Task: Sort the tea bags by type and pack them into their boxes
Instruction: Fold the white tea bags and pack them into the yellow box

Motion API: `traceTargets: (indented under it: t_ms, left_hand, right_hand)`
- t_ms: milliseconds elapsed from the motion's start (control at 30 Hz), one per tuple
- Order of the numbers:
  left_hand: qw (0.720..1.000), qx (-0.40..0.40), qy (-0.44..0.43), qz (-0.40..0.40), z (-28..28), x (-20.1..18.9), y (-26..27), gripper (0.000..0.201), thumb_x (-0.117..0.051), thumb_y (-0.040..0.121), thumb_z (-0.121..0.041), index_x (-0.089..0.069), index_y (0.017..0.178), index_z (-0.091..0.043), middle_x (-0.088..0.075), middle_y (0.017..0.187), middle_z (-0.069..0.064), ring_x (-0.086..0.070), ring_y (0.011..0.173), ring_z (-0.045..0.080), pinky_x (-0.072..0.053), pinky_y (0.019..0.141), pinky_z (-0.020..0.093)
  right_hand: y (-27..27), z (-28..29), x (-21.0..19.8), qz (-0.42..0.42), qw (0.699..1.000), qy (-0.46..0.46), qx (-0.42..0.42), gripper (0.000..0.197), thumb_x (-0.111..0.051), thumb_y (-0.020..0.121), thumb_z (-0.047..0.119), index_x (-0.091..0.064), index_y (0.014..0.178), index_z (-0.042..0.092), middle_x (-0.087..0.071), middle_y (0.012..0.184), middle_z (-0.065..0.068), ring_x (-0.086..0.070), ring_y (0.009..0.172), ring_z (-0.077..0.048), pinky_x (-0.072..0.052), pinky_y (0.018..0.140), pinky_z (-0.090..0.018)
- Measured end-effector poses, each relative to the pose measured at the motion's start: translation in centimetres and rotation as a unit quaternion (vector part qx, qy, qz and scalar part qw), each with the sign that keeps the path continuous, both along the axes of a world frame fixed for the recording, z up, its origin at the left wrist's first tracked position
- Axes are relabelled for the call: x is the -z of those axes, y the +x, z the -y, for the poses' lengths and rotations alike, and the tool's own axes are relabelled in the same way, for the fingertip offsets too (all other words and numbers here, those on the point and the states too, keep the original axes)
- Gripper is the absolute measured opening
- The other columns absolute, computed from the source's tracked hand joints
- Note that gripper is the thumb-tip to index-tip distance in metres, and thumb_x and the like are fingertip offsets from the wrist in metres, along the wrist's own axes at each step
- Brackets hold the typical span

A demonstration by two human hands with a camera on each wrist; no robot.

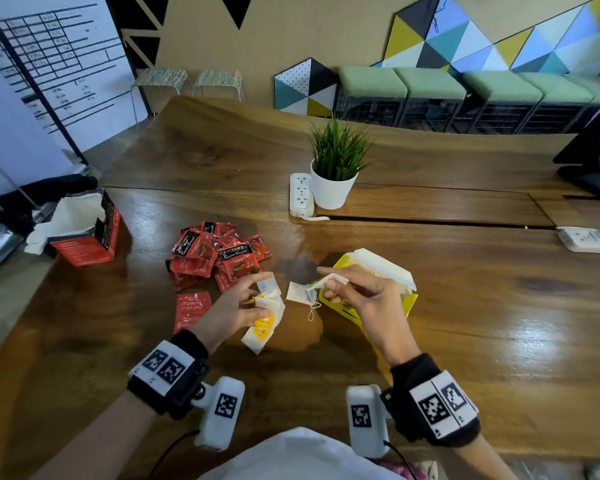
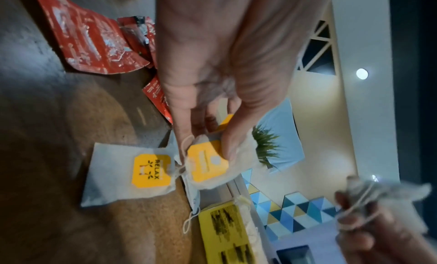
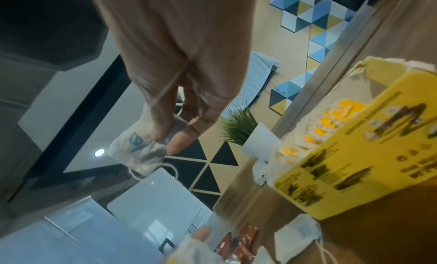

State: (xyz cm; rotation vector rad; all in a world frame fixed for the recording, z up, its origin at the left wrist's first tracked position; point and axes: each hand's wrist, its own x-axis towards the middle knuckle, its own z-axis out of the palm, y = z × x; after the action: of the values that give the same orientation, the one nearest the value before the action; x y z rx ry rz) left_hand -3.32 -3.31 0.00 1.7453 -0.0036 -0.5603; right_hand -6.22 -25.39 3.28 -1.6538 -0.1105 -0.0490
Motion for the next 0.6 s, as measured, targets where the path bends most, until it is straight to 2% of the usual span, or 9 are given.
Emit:
traceTargets:
  t_ms: [67,167,267,333,433,500,533,567,600]
  left_hand:
    - [0.999,0.012,0.041,0.029,0.3,0.2,-0.2,0.049,-0.06,0.086,-0.001,-0.05,0.126,-0.027,-0.058,0.115,-0.003,-0.058,0.101,0.009,-0.049,0.077,0.016]
    - [0.999,-0.024,0.028,0.023,0.7,0.8,-0.1,0.034,-0.062,0.086,-0.01,-0.058,0.119,-0.015,-0.067,0.112,0.008,-0.067,0.095,0.018,-0.054,0.074,0.02]
    - [0.998,-0.049,-0.008,0.026,1.3,0.5,0.1,0.03,-0.061,0.088,-0.014,-0.058,0.118,-0.015,-0.069,0.105,0.007,-0.068,0.091,0.018,-0.056,0.073,0.022]
    - [0.997,-0.055,-0.035,0.03,1.6,0.1,0.3,0.025,-0.058,0.09,-0.01,-0.059,0.114,-0.016,-0.069,0.105,0.008,-0.069,0.09,0.016,-0.056,0.073,0.021]
    - [0.993,-0.069,-0.094,-0.021,1.9,0.3,0.7,0.032,-0.056,0.09,-0.004,-0.054,0.121,-0.01,-0.065,0.113,0.014,-0.068,0.096,0.021,-0.058,0.077,0.028]
    - [0.981,-0.089,-0.15,-0.086,2.1,0.8,0.8,0.04,-0.055,0.089,-0.003,-0.047,0.129,-0.008,-0.062,0.119,0.018,-0.065,0.104,0.027,-0.056,0.084,0.035]
    - [0.975,-0.095,-0.168,-0.107,2.3,0.9,0.8,0.04,-0.054,0.09,-0.003,-0.047,0.128,-0.01,-0.061,0.12,0.018,-0.064,0.105,0.028,-0.055,0.085,0.036]
    - [0.972,-0.095,-0.182,-0.118,2.5,0.9,0.7,0.036,-0.052,0.091,-0.002,-0.048,0.125,-0.011,-0.062,0.119,0.016,-0.063,0.105,0.027,-0.056,0.083,0.034]
    - [0.968,-0.093,-0.195,-0.124,2.7,0.9,0.6,0.033,-0.051,0.091,-0.002,-0.05,0.122,-0.011,-0.064,0.117,0.015,-0.064,0.103,0.025,-0.056,0.082,0.032]
  right_hand:
    - [-0.2,-0.1,-1.0,0.01,1.0,0.021,0.005,0.019,-0.062,0.084,0.009,-0.072,0.1,0.013,-0.069,0.092,-0.012,-0.059,0.07,-0.009,-0.052,0.07,-0.023]
    - [-0.1,-0.1,-1.4,0.006,0.999,0.015,0.028,0.017,-0.062,0.086,0.01,-0.071,0.101,0.011,-0.067,0.076,-0.004,-0.055,0.062,-0.007,-0.048,0.063,-0.023]
    - [0.4,0.2,-0.3,-0.026,0.996,-0.07,0.039,0.005,-0.063,0.087,0.016,-0.065,0.089,0.012,-0.06,0.063,0.0,-0.052,0.056,-0.006,-0.047,0.058,-0.029]
    - [0.7,0.2,1.0,-0.052,0.992,-0.108,0.041,0.004,-0.065,0.086,0.015,-0.063,0.083,0.013,-0.06,0.061,0.003,-0.056,0.055,-0.007,-0.053,0.063,-0.037]
    - [1.0,0.1,2.2,-0.077,0.991,-0.092,0.054,0.004,-0.066,0.085,0.011,-0.067,0.088,0.011,-0.07,0.072,0.003,-0.067,0.07,-0.011,-0.053,0.084,-0.048]
    - [1.0,-0.3,2.0,-0.067,0.993,-0.081,0.058,0.013,-0.066,0.084,0.013,-0.069,0.096,0.018,-0.072,0.086,-0.002,-0.067,0.086,-0.022,-0.051,0.087,-0.05]
    - [1.0,-0.6,1.9,-0.054,0.994,-0.08,0.051,0.016,-0.066,0.085,0.014,-0.069,0.099,0.022,-0.071,0.091,-0.006,-0.064,0.091,-0.026,-0.051,0.088,-0.047]
    - [0.9,-1.0,1.6,-0.038,0.995,-0.084,0.032,0.019,-0.065,0.085,0.013,-0.069,0.101,0.023,-0.07,0.096,-0.006,-0.062,0.094,-0.024,-0.052,0.086,-0.039]
    - [0.8,-1.3,1.6,-0.014,0.994,-0.105,0.007,0.02,-0.065,0.086,0.013,-0.069,0.103,0.022,-0.068,0.1,-0.003,-0.061,0.096,-0.016,-0.051,0.084,-0.029]
